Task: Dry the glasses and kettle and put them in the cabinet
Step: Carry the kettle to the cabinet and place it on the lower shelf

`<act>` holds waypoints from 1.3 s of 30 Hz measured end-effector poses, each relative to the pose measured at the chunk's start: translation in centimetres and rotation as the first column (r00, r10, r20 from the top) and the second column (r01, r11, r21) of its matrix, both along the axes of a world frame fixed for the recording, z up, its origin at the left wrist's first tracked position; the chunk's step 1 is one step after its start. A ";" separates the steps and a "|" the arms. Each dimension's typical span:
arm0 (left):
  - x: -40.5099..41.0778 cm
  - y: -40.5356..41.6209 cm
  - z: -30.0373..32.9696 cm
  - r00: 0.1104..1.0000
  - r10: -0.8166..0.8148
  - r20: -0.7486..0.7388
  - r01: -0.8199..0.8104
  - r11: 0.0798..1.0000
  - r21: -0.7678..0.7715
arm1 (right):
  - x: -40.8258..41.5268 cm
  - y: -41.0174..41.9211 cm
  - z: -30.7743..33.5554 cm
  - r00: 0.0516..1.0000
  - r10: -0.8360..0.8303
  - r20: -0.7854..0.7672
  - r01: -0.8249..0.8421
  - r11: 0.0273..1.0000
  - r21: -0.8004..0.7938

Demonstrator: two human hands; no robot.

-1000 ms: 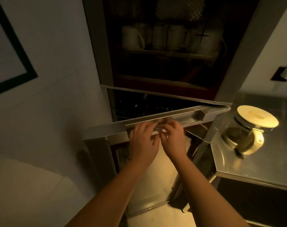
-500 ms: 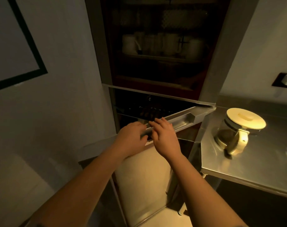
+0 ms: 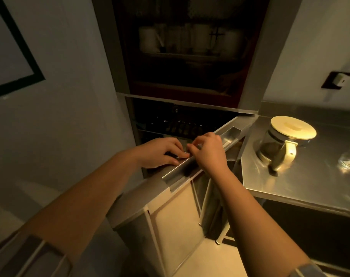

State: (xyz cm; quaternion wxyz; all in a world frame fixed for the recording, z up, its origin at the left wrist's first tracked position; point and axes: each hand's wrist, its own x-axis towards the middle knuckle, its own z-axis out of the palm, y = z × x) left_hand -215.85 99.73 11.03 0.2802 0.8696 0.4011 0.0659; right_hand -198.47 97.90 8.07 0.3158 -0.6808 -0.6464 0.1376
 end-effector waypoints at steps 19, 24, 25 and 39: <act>3.4 5.2 -4.1 0.910 -0.401 0.106 0.410 0.908 -0.086 | -2.1 -3.4 1.0 0.899 -0.436 0.021 0.437 0.897 -0.073; 6.1 3.8 -4.5 0.876 -0.474 0.090 0.473 0.881 0.031 | -0.6 -5.2 1.3 0.884 -0.464 0.056 0.467 0.879 -0.099; 6.6 3.3 -4.6 0.878 -0.470 0.090 0.467 0.883 0.053 | -0.1 -5.6 1.5 0.883 -0.466 0.056 0.469 0.876 -0.112; 12.5 -2.7 -5.3 0.938 -0.326 0.122 0.302 0.936 0.179 | 5.6 -9.8 2.8 0.922 -0.327 0.205 0.371 0.897 -0.240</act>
